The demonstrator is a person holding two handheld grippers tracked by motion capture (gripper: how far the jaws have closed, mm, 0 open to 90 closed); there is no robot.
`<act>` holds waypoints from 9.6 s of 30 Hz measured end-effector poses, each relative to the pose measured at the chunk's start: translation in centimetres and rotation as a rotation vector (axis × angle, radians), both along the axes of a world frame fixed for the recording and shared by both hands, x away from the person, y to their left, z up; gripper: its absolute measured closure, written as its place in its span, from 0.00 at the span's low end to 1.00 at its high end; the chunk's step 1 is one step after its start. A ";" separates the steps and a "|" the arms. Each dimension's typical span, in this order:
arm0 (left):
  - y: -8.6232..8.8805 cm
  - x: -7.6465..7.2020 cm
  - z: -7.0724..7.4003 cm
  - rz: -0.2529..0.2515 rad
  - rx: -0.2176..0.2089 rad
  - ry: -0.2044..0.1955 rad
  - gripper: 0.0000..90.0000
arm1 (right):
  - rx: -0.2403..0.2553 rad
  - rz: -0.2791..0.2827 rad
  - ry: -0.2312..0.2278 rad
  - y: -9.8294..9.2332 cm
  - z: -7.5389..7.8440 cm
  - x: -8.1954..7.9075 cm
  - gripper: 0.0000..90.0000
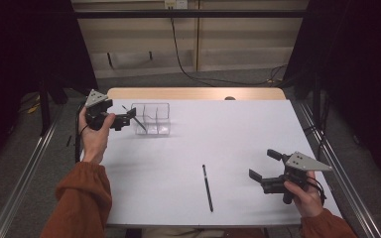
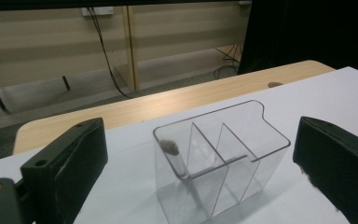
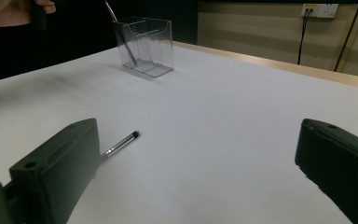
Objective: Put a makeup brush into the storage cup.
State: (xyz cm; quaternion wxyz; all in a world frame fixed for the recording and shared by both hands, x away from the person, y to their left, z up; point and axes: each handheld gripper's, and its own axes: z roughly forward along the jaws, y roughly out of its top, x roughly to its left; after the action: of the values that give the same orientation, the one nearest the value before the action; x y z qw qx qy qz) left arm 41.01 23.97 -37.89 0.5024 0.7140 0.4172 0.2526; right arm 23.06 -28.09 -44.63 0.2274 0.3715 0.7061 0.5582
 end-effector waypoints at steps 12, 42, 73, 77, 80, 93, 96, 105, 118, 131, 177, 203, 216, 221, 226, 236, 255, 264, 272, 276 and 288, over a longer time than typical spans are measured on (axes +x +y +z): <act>0.8 -3.3 -0.3 -0.004 0.006 -0.036 0.03 | -0.004 -0.033 -0.004 -0.5 -0.1 -0.1 0.00; 1.9 -12.4 -2.9 -0.060 -0.035 -0.082 0.03 | 0.002 -0.060 0.000 -1.4 0.0 -0.4 0.00; 2.2 -16.6 -5.7 -0.096 -0.040 -0.062 0.03 | 0.008 -0.062 -0.007 -1.2 0.1 -0.3 0.00; 2.2 -16.5 -5.7 -0.099 -0.045 -0.058 0.03 | -0.003 -0.050 0.004 -0.9 0.0 0.0 0.00; 2.2 -16.6 -5.7 -0.100 -0.051 -0.054 0.03 | -0.011 -0.035 0.009 -0.5 0.0 0.0 0.00; 1.9 -16.6 -5.6 -0.116 -0.050 -0.064 0.03 | -0.050 0.063 0.048 2.8 0.3 0.5 0.02; 1.9 -16.5 -5.7 -0.119 -0.048 -0.058 0.03 | -0.054 0.076 0.049 3.6 0.4 0.8 0.02; 1.9 -16.6 -5.6 -0.119 -0.045 -0.062 0.03 | -0.065 0.142 0.072 6.0 0.7 1.6 0.03; 1.8 -16.5 -5.6 -0.117 -0.040 -0.058 0.03 | -0.090 0.201 0.118 8.4 0.9 2.6 0.03; 1.8 -16.7 -5.5 -0.117 -0.039 -0.067 0.03 | -0.141 0.224 0.151 10.1 1.5 3.4 0.05; 1.7 -16.5 -5.7 -0.129 -0.010 -0.055 0.03 | -0.581 0.335 0.617 14.8 1.3 5.5 0.09; 1.8 -16.5 -5.7 -0.133 -0.005 -0.054 0.03 | -0.669 0.362 0.727 16.8 -0.4 5.7 0.33; 1.8 -16.5 -5.6 -0.137 -0.009 -0.054 0.03 | -0.769 0.365 0.652 17.4 -0.8 4.9 0.39; 1.9 -16.5 -5.7 -0.135 -0.010 -0.051 0.03 | -0.788 0.368 0.661 17.5 -0.7 5.1 0.45; 1.9 -16.5 -5.7 -0.138 -0.007 -0.051 0.03 | -0.789 0.374 0.654 17.3 -0.6 5.3 0.53; 1.9 -16.5 -5.7 -0.141 -0.006 -0.052 0.03 | -0.785 0.350 0.668 16.9 -0.4 5.9 0.73; 1.9 -16.5 -5.7 -0.139 -0.010 -0.049 0.04 | -0.775 0.314 0.728 16.7 -0.3 6.9 0.94; 1.9 -16.5 -5.7 -0.141 -0.005 -0.048 0.04 | -0.724 0.320 0.726 16.0 -0.2 6.7 0.94; 1.8 -16.5 -5.7 -0.144 -0.005 -0.052 0.04 | -0.644 0.315 0.704 15.0 0.4 6.7 0.94; 1.8 -16.5 -5.7 -0.142 -0.007 -0.052 0.03 | -0.594 0.318 0.686 14.7 0.7 6.7 0.94; 1.9 -16.5 -5.7 -0.142 -0.007 -0.050 0.03 | -0.422 0.317 0.617 13.2 1.2 6.5 0.94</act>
State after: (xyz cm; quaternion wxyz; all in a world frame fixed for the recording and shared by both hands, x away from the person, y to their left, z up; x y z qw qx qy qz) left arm 24.52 25.83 -43.63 0.5317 0.7335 0.3538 0.2327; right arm 29.61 -14.88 -43.46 -0.0130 0.3532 0.8889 0.2914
